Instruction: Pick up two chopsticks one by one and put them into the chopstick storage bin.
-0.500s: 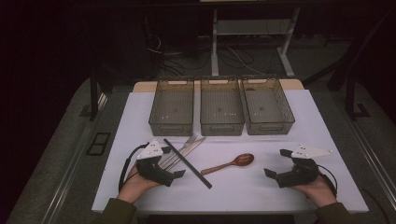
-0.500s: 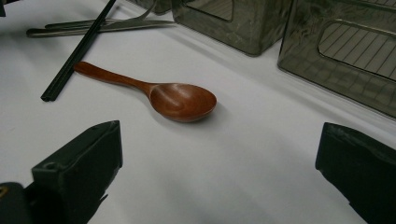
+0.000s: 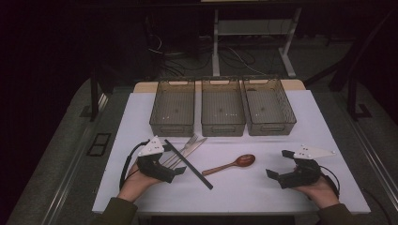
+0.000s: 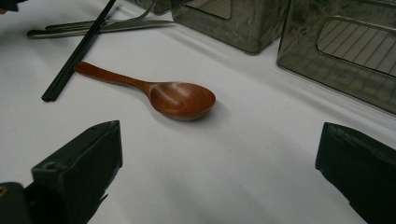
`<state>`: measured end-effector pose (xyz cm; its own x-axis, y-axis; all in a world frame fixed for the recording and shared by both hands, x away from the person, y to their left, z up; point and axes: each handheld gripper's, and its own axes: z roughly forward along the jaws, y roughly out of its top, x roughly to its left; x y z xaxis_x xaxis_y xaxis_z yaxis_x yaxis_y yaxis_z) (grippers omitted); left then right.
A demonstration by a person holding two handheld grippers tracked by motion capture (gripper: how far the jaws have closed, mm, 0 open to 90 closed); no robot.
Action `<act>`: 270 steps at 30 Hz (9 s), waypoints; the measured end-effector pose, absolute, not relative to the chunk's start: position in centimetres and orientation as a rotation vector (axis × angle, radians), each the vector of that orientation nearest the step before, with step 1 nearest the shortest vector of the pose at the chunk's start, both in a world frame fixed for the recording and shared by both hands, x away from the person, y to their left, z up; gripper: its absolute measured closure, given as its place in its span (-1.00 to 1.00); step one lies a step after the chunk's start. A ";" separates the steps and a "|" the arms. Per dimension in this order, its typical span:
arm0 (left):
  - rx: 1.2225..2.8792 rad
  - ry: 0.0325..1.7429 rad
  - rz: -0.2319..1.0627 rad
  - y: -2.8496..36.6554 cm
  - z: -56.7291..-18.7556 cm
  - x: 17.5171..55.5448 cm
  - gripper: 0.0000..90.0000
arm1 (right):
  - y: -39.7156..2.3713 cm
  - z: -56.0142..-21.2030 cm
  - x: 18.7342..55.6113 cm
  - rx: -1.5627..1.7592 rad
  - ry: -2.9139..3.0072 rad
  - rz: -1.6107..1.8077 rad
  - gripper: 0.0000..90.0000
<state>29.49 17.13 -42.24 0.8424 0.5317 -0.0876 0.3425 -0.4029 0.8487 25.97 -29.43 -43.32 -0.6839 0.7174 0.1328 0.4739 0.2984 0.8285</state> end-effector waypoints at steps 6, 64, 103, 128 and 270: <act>2.033 0.643 0.279 17.4 -41.8 30.5 -0.59 | -29.4 -43.3 25.9 1.087 2.307 1.331 -1.00; 2.386 0.755 0.327 17.2 -43.7 36.6 0.97 | -29.3 -43.5 26.0 1.111 2.313 1.326 -1.00; 2.447 0.803 0.321 21.6 -43.2 31.5 0.97 | -29.4 -43.4 26.1 1.115 2.308 1.335 -1.00; 2.353 0.714 0.312 21.1 -41.5 28.7 0.77 | -29.3 -43.3 26.0 1.119 2.308 1.345 -1.00; 2.240 0.689 0.184 17.2 -44.1 27.6 0.82 | -29.4 -43.4 26.0 1.117 2.325 1.351 -1.00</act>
<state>27.55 17.22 -44.08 0.8433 0.5312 -0.0815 0.4202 -0.5572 0.7162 26.04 -29.44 -43.39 -0.6834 0.7102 0.1691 0.4985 0.2848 0.8188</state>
